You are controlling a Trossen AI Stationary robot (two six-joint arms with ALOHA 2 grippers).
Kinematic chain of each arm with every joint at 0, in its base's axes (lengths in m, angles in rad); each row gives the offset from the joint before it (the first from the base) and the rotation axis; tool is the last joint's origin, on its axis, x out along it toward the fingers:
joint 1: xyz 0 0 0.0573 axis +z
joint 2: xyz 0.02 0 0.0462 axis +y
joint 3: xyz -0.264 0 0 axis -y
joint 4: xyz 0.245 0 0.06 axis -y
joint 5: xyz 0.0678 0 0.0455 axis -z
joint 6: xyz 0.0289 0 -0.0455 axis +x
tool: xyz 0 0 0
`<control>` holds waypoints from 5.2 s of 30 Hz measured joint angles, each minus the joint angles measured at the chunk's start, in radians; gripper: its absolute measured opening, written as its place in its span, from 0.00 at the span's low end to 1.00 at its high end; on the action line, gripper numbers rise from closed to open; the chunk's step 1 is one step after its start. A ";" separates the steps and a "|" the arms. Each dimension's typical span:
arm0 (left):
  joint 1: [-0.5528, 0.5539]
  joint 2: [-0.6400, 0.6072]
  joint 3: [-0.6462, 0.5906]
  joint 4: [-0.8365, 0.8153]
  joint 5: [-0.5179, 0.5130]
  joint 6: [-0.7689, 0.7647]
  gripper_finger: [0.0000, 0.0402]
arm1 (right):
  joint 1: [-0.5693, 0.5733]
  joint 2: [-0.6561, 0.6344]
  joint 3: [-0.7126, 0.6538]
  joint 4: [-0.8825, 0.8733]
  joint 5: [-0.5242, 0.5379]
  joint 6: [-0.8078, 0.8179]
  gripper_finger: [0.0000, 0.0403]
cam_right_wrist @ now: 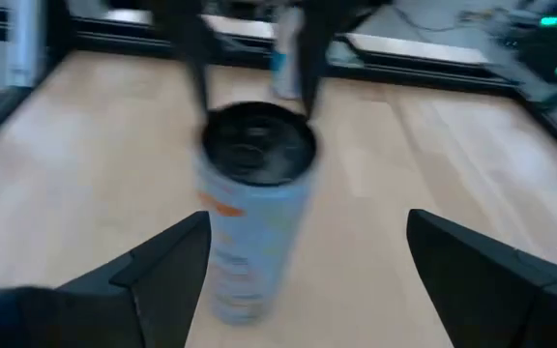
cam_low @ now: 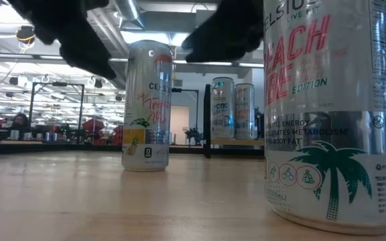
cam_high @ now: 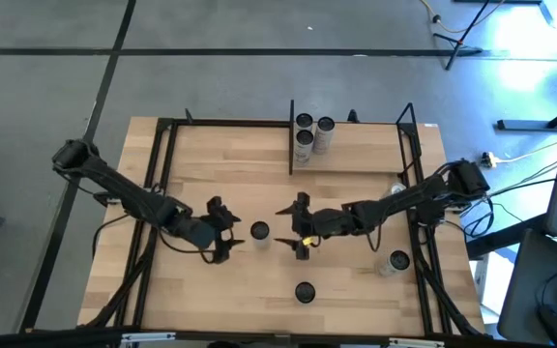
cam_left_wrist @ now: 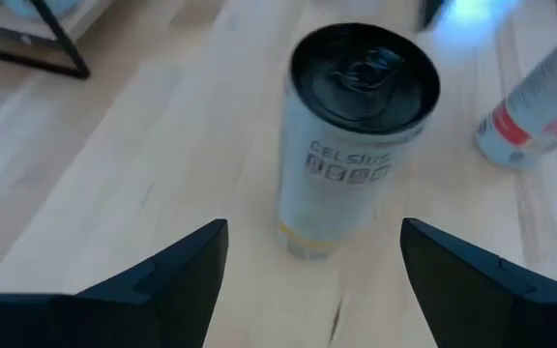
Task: Place canned beverage on shelf
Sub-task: Put the white-yellow soda can aligned with the other white-yellow soda can on the shelf
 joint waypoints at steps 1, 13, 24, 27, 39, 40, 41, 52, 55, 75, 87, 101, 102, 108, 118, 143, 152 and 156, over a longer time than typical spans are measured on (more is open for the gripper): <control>-0.008 0.004 -0.019 0.040 -0.016 0.001 0.72 | -0.002 0.005 0.000 -0.001 0.026 -0.002 0.83; 0.026 0.089 -0.046 0.224 -0.032 0.103 0.72 | -0.071 0.067 0.000 0.029 0.102 -0.012 0.83; 0.005 0.092 -0.045 0.215 -0.091 0.042 0.72 | -0.012 0.086 0.000 0.031 0.071 -0.012 0.83; -0.011 0.092 -0.045 0.214 -0.096 0.028 0.72 | 0.002 0.086 0.000 0.030 0.070 -0.008 0.83; -0.062 0.092 -0.045 0.173 -0.188 -0.032 0.72 | 0.004 0.026 0.001 0.032 -0.062 0.040 0.83; -0.064 0.092 -0.046 0.172 -0.183 -0.032 0.72 | 0.004 0.026 0.002 0.055 -0.064 0.040 0.83; -0.067 0.092 -0.049 0.178 -0.177 -0.032 0.72 | 0.004 0.026 0.001 0.074 -0.072 0.040 0.83; -0.067 0.139 -0.097 0.238 -0.193 -0.027 0.72 | 0.001 0.159 0.001 0.310 0.020 0.011 0.83; -0.057 0.139 -0.097 0.240 -0.194 -0.026 0.72 | -0.008 0.183 0.001 0.352 0.023 0.007 0.83; -0.062 0.139 -0.097 0.261 -0.195 0.000 0.72 | -0.045 0.242 0.001 0.491 -0.052 -0.056 0.52; -0.074 0.139 -0.097 0.261 -0.188 -0.007 0.72 | -0.029 -0.138 0.000 0.053 0.134 -0.140 0.52; -0.085 0.142 -0.097 0.261 -0.196 -0.009 0.72 | -0.125 -0.575 -0.173 -0.257 0.317 -0.140 0.52; -0.085 0.142 -0.097 0.261 -0.196 -0.009 0.72 | -0.146 -0.599 -0.201 -0.249 0.314 -0.133 0.52; -0.081 0.142 -0.097 0.262 -0.202 -0.009 0.72 | -0.289 -0.695 -0.331 -0.178 0.195 -0.084 0.52; -0.081 0.142 -0.097 0.261 -0.213 -0.009 0.72 | -0.500 -0.696 -0.428 -0.039 0.040 -0.082 0.52; -0.082 0.142 -0.097 0.260 -0.211 -0.010 0.72 | -0.609 -0.455 -0.429 0.168 -0.033 -0.104 0.52; -0.082 0.142 -0.097 0.261 -0.207 -0.010 0.72 | -0.615 -0.436 -0.428 0.183 -0.007 -0.100 0.52; -0.082 0.142 -0.097 0.261 -0.206 -0.010 0.72 | -0.615 -0.434 -0.428 0.185 -0.002 -0.101 0.66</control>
